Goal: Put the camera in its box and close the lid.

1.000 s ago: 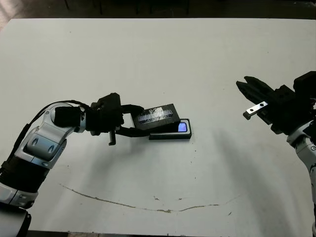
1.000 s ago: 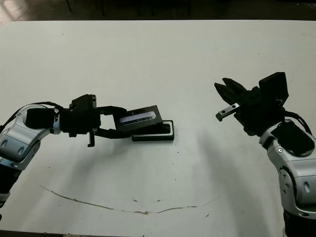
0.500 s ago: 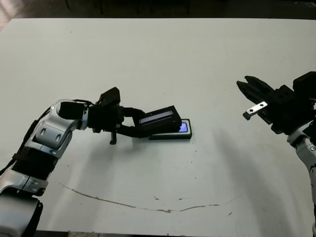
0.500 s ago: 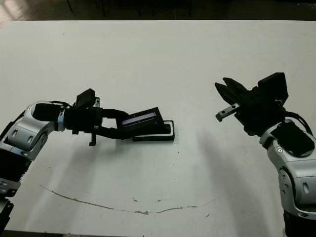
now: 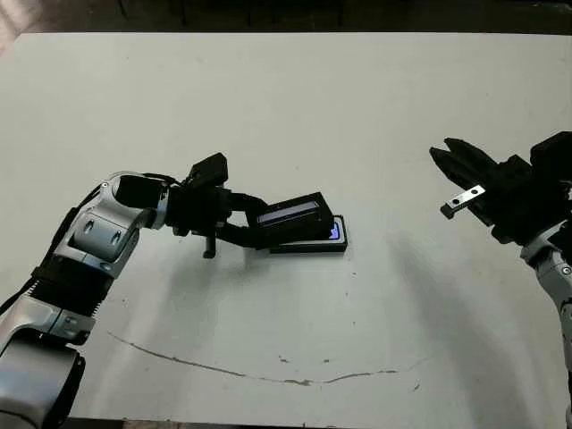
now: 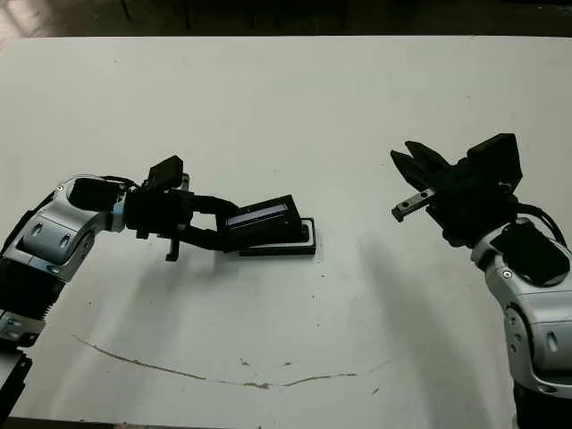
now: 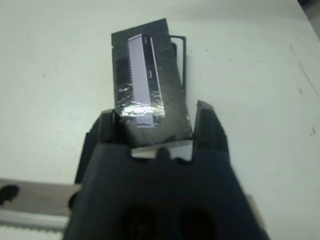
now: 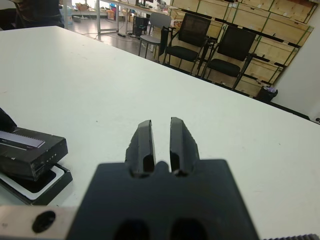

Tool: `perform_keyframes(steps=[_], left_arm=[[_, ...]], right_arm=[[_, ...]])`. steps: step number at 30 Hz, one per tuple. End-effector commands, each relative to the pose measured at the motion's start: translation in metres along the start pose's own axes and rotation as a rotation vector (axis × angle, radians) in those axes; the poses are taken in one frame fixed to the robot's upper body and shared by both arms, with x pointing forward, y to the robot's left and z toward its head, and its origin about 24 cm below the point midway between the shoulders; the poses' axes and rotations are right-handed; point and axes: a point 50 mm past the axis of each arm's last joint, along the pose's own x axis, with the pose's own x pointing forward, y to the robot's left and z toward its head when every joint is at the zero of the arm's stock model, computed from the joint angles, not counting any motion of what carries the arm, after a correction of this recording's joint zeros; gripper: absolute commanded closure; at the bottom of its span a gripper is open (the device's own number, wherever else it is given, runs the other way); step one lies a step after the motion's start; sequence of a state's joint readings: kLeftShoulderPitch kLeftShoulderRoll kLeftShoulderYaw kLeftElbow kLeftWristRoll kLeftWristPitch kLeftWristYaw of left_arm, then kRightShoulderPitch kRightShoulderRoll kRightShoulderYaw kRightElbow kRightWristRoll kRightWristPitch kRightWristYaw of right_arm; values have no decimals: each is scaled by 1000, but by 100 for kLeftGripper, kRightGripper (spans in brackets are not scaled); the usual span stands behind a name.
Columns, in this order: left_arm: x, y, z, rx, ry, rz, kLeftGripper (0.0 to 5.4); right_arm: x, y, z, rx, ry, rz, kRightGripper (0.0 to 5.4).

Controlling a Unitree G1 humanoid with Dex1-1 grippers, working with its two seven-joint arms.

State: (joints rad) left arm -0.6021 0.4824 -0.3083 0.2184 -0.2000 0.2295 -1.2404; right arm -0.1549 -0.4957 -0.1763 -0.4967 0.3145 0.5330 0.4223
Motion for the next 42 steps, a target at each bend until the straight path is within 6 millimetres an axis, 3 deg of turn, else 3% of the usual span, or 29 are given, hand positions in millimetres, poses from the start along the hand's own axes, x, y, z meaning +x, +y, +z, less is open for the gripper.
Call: perform_keyframes(steps=[1,17,42], left_arm=[[1,-5,-5,-20,37,-21,414],[16,-11,1,54,53,-22,418],[34,-12,-8,91,111,-106,421]], right_arm=[[-3,-2,-7,-6,39,-5,540],[-4,-8,-10,-5,49,-9,540],[-6,-14,-14,-12,60,-3,540]])
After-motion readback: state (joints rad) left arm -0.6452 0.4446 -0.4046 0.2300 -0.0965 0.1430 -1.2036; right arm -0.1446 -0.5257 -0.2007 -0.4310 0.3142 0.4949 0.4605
